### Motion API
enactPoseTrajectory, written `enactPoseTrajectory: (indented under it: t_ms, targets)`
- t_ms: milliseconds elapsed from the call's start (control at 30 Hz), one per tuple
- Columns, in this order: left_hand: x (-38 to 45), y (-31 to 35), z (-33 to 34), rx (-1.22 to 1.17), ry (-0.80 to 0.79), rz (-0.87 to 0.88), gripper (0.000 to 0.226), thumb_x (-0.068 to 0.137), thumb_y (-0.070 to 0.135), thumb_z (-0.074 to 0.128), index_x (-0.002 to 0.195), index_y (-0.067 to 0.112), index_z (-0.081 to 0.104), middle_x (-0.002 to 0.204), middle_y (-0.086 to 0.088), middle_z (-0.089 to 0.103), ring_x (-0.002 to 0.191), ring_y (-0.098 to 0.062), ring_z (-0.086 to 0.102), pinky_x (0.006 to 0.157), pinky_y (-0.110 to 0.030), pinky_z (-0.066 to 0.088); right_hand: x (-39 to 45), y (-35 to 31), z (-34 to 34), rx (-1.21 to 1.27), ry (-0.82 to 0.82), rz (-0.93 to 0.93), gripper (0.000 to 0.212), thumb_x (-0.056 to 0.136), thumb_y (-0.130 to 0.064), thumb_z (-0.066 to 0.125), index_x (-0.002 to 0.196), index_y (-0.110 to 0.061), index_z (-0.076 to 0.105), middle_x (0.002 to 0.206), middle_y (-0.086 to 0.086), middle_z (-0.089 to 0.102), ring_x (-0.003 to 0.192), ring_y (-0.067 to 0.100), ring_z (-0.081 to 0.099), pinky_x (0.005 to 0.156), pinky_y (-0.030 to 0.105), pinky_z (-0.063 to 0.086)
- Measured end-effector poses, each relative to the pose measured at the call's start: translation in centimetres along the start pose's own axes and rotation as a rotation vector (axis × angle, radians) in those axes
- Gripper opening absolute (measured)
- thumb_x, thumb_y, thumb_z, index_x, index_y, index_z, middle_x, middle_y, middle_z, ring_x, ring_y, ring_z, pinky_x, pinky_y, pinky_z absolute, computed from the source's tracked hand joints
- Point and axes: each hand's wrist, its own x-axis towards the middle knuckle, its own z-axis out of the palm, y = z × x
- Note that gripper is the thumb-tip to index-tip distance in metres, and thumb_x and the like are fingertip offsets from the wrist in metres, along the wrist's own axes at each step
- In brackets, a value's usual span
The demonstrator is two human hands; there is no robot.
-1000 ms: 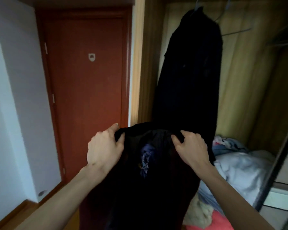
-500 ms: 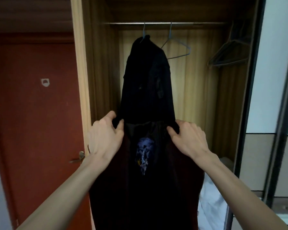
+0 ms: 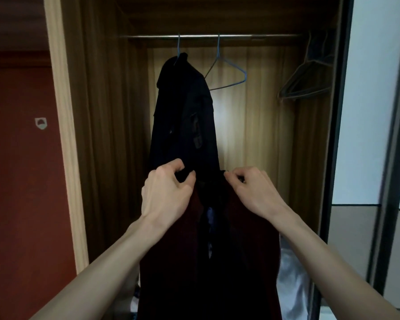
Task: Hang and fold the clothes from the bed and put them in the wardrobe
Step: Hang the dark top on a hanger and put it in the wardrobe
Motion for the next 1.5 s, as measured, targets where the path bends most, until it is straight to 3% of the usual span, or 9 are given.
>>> enactPoseTrajectory:
  t_ms: [300, 400, 500, 700, 833, 1000, 1200, 1333, 1500]
  targets:
    - [6.2, -0.9, 1.0, -0.115, 0.050, 0.023, 0.026, 0.098, 0.036, 0.066, 0.073, 0.029, 0.060, 0.052, -0.012, 0.060, 0.043, -0.020, 0.055, 0.057, -0.034, 0.049, 3.8, 3.6, -2.0, -0.184, 0.174, 0.052, 0.051, 0.101, -0.052, 0.053, 0.064, -0.017, 0.057, 0.054, -0.004, 0.057, 0.055, 0.022, 0.059, 0.061, 0.046, 0.056]
    - [8.6, -0.6, 0.2, -0.165, 0.084, 0.032, 0.024, 0.098, 0.036, 0.065, 0.076, 0.027, 0.063, 0.052, -0.014, 0.062, 0.047, -0.028, 0.060, 0.062, -0.039, 0.055, 5.6, 4.0, -2.9, -0.344, 0.153, 0.052, 0.040, 0.101, -0.055, 0.052, 0.077, -0.025, 0.060, 0.071, -0.006, 0.064, 0.065, 0.016, 0.063, 0.067, 0.043, 0.059]
    - [10.9, 0.1, -0.1, -0.143, 0.116, 0.048, 0.023, 0.097, 0.035, 0.067, 0.075, 0.027, 0.063, 0.049, -0.008, 0.060, 0.045, -0.021, 0.058, 0.064, -0.036, 0.053, 8.0, 4.0, -3.8, -0.379, 0.169, 0.031, 0.034, 0.101, -0.057, 0.052, 0.087, -0.028, 0.061, 0.074, -0.007, 0.066, 0.064, 0.013, 0.066, 0.069, 0.041, 0.062]
    - [13.3, 2.1, 2.2, 0.042, 0.101, 0.086, 0.029, 0.094, 0.032, 0.069, 0.069, 0.031, 0.055, 0.060, 0.006, 0.060, 0.064, -0.015, 0.061, 0.061, -0.035, 0.048, 14.6, 1.5, -5.4, -0.325, 0.406, -0.052, 0.032, 0.098, -0.053, 0.057, 0.102, -0.022, 0.062, 0.091, -0.005, 0.066, 0.085, 0.024, 0.066, 0.075, 0.045, 0.059]
    - [16.0, 2.1, 2.6, 0.060, 0.074, 0.088, 0.017, 0.095, 0.034, 0.069, 0.080, 0.027, 0.064, 0.066, 0.004, 0.065, 0.069, -0.017, 0.065, 0.070, -0.040, 0.055, 19.7, -0.6, -6.9, -0.421, 0.475, -0.141, 0.044, 0.100, -0.049, 0.058, 0.128, -0.016, 0.055, 0.125, 0.005, 0.056, 0.113, 0.026, 0.055, 0.085, 0.047, 0.055]
    - [18.9, 1.7, 3.4, 0.136, 0.036, 0.118, 0.023, 0.093, 0.037, 0.070, 0.076, 0.030, 0.057, 0.067, 0.005, 0.064, 0.072, -0.018, 0.064, 0.068, -0.038, 0.053, 26.1, -3.5, -9.0, -0.618, 0.498, -0.163, 0.055, 0.100, -0.044, 0.060, 0.142, -0.011, 0.044, 0.139, 0.015, 0.050, 0.126, 0.036, 0.049, 0.098, 0.049, 0.048]
    - [21.5, 2.0, 3.2, 0.149, -0.022, 0.185, 0.023, 0.095, 0.036, 0.069, 0.076, 0.026, 0.061, 0.071, 0.003, 0.067, 0.070, -0.016, 0.065, 0.068, -0.039, 0.056, 31.8, -5.5, -10.1, -0.777, 0.341, -0.052, 0.039, 0.104, -0.038, 0.056, 0.130, -0.010, 0.057, 0.131, 0.016, 0.061, 0.123, 0.036, 0.056, 0.099, 0.048, 0.045]
    - [22.6, 2.3, 2.6, 0.147, -0.016, 0.232, 0.016, 0.093, 0.037, 0.070, 0.084, 0.025, 0.069, 0.074, 0.005, 0.070, 0.073, -0.014, 0.066, 0.071, -0.038, 0.056, 34.3, -5.4, -8.6, -0.720, 0.295, 0.049, 0.023, 0.106, -0.032, 0.052, 0.116, -0.013, 0.063, 0.114, 0.009, 0.065, 0.110, 0.033, 0.064, 0.094, 0.044, 0.045]
    - [23.3, 2.3, 2.1, 0.156, -0.025, 0.262, 0.027, 0.090, 0.037, 0.074, 0.076, 0.018, 0.060, 0.065, 0.005, 0.062, 0.071, -0.016, 0.063, 0.067, -0.036, 0.050, 36.4, -4.5, -6.8, -0.492, 0.344, 0.137, 0.024, 0.104, -0.018, 0.053, 0.123, -0.009, 0.064, 0.127, 0.015, 0.064, 0.116, 0.036, 0.063, 0.083, 0.036, 0.043]
